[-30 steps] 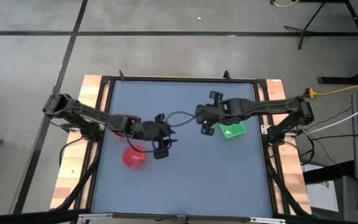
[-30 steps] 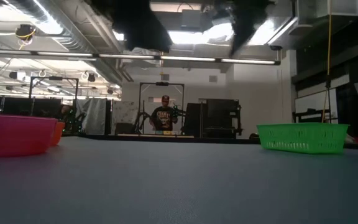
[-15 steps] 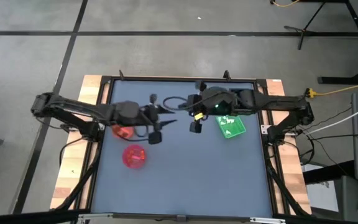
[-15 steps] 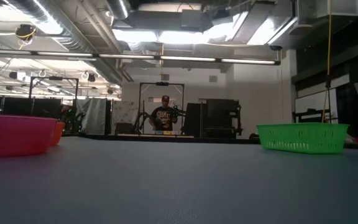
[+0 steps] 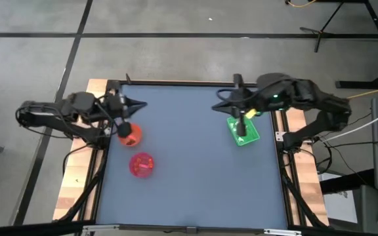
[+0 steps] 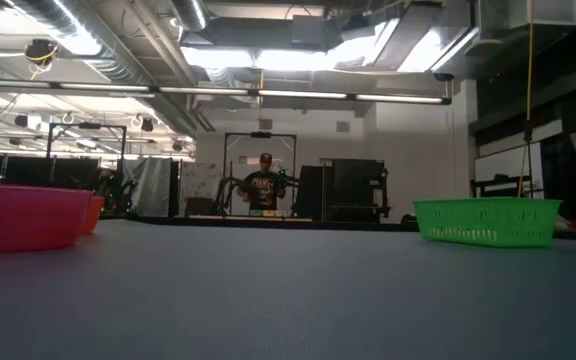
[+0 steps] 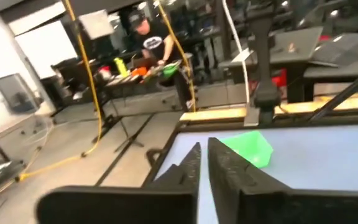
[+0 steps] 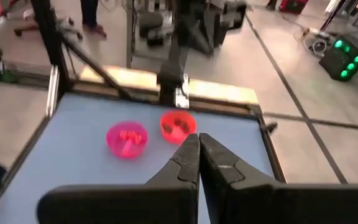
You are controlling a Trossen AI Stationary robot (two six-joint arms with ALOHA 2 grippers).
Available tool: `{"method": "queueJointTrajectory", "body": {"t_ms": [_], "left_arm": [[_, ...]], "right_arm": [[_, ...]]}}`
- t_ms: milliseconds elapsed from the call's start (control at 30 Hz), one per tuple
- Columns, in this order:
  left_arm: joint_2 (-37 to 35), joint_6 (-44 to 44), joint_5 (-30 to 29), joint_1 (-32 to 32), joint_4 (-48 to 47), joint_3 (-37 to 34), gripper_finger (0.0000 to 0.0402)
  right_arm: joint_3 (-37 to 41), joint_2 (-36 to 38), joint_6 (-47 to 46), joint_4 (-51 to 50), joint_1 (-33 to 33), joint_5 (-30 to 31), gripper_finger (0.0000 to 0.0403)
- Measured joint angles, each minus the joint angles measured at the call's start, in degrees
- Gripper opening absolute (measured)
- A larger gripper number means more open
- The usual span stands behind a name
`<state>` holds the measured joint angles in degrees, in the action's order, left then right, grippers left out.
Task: Sort Halloween decoration
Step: Return to Home Position
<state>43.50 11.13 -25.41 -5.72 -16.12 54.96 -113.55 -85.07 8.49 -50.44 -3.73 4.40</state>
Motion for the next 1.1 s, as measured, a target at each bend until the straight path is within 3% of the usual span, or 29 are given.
{"method": "queueJointTrajectory", "body": {"t_ms": [200, 333, 433, 600, 733, 1100], "left_arm": [[-6.5, -2.4, -0.6, 0.0, -10.6, 0.0, 0.0003], [-10.8, -3.6, -0.6, 0.0, -16.0, 0.0, 0.0001], [-14.2, -5.1, -0.5, 0.0, -17.6, -0.9, 0.0001], [-20.3, -6.4, -0.5, 0.0, -15.9, -8.4, 0.0001], [-24.4, -8.0, 0.8, 0.0, -9.8, -15.5, 0.0], [-30.3, -7.9, 3.3, 0.0, 0.6, -29.1, 0.0]], "right_arm": [[9.3, 8.7, 0.8, -4.1, 0.0, 0.0, 0.001], [22.2, 17.6, -0.1, -1.6, 0.0, 0.0, 0.001], [34.7, 25.6, -2.4, 6.0, 0.0, 0.6, 0.001], [56.0, 39.2, -4.3, 24.9, 0.0, 0.5, 0.001], [68.9, 48.8, -5.8, 32.8, 0.0, 0.5, 0.001], [87.6, 69.5, -12.3, 37.8, 0.0, -1.0, 0.001]]}}
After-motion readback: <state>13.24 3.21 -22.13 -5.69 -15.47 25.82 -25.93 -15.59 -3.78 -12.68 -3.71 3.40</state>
